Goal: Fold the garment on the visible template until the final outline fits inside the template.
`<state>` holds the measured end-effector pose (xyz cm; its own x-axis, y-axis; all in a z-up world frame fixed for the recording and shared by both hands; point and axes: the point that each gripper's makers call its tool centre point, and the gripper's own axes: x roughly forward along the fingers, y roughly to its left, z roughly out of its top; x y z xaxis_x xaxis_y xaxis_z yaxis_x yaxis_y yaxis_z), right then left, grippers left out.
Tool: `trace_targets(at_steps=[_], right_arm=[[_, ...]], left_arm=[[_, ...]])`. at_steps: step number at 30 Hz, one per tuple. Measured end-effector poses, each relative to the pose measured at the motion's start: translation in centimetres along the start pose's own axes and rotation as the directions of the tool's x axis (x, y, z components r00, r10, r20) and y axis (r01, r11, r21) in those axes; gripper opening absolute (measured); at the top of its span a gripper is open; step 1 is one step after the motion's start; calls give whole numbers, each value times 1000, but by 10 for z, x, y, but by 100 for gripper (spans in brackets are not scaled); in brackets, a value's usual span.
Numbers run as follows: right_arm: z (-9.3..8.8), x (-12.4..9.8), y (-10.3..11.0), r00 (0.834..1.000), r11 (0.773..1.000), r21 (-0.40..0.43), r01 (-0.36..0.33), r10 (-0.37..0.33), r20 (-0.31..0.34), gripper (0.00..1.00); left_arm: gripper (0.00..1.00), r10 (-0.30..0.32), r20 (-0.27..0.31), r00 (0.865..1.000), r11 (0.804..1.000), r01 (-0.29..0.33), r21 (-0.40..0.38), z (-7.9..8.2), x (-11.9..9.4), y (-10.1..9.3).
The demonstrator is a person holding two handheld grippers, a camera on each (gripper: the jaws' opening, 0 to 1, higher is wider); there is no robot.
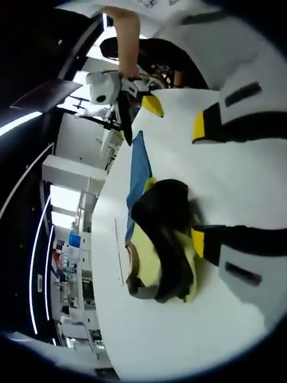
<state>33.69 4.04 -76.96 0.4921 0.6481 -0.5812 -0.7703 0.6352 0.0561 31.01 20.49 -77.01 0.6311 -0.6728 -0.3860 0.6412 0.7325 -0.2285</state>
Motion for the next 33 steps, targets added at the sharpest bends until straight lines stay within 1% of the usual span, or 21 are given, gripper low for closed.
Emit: trace_targets(at_steps=[2,5,8,9,11,12,14,16,19,22,25,26,27,29,33], right_arm=[[-2,-2,1,1000,1000,2,-1,1,-3,99],[-6,-6,1,1000,1000,-7,11,-11,-10,99],[-10,-11,0,1000,1000,7,16,-16,-11,99],[-11,-12,-1,1000,1000,16,19,-19,-9,99],[-13,-14,-1,1000,999,25,23,-23,-10,99],[-15,-14,-1,1000,999,28,23,-23,-11,99],[-16,-14,0,1000,999,37,22,-21,-16,99],[-18,-15,1,1000,999,44,18,-17,-20,96],[-16,-16,3,1000,999,49,19,-19,-12,97],[-13,-18,2,1000,998,50,27,-27,-4,97],[-12,-18,2,999,998,60,32,-32,2,97],[-13,-18,2,999,998,61,33,-33,2,97],[-13,-18,2,999,998,62,34,-35,2,98],[-15,-18,3,999,997,62,40,-40,-4,97],[-18,-18,7,999,997,70,43,-43,-7,97]], left_arm=[[42,1,4,1000,1000,-1,-3,2,5,-2],[39,-9,2,1000,1000,9,-15,-1,13,-2],[34,-17,0,1000,1000,17,-9,-2,19,-5],[32,-18,4,1000,1000,18,-8,-1,20,-6],[27,-27,13,1000,999,28,-30,2,21,-8],[24,-26,15,1000,999,26,-34,2,22,-7],[20,-20,22,1000,999,20,-30,3,23,-5],[19,-13,24,1000,1000,13,-28,3,25,-3],[19,-16,14,1000,999,17,-38,-1,29,-2],[17,-15,8,1000,999,16,-39,-3,33,-4],[11,-7,12,1000,999,8,-43,-4,33,-1],[8,-9,16,1000,999,9,-50,-3,32,-1],[1,-9,17,1000,998,10,-56,-3,32,-1],[0,-9,18,1000,997,11,-71,-2,31,-1],[0,-11,20,1000,997,12,-74,-1,26,1]])
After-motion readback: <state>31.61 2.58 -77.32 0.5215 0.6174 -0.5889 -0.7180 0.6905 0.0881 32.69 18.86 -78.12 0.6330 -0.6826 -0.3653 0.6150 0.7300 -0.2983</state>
